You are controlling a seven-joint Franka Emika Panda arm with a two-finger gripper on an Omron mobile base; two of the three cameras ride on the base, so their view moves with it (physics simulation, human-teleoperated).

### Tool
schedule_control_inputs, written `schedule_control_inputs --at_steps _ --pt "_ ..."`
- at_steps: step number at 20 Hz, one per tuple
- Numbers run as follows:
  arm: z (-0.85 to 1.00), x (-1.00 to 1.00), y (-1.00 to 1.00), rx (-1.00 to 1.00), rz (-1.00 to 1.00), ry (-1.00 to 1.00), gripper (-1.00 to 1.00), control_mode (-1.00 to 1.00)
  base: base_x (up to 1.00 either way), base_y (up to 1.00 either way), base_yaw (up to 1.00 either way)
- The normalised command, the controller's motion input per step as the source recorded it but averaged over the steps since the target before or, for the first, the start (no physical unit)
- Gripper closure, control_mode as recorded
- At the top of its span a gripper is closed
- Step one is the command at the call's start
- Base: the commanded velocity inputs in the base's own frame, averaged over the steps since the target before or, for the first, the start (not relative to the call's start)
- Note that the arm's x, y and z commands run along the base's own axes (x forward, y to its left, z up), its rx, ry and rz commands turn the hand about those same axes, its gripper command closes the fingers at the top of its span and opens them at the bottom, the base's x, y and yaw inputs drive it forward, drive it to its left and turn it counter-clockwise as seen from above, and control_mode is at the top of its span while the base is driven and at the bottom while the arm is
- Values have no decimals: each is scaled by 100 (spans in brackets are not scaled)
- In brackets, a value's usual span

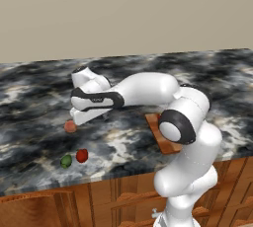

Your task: Place the avocado, onion, tomato, and bell pepper on the cutting board.

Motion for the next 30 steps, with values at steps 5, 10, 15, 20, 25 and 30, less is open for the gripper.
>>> schedule_control_inputs --at_steps 5,10,15,20,25,30 --pt "0 10 44 2 0 -12 -100 -100 0 0 0" --pt "-3 0 17 8 0 -26 -100 -100 0 0 0" --pt "-3 6 0 9 0 -13 -100 -100 0 0 0" --pt "-19 22 5 6 0 -2 -100 -100 0 0 0" --pt "-27 21 13 5 1 -5 -100 -100 0 0 0" --pt "-4 10 21 2 0 -1 -100 -100 0 0 0"
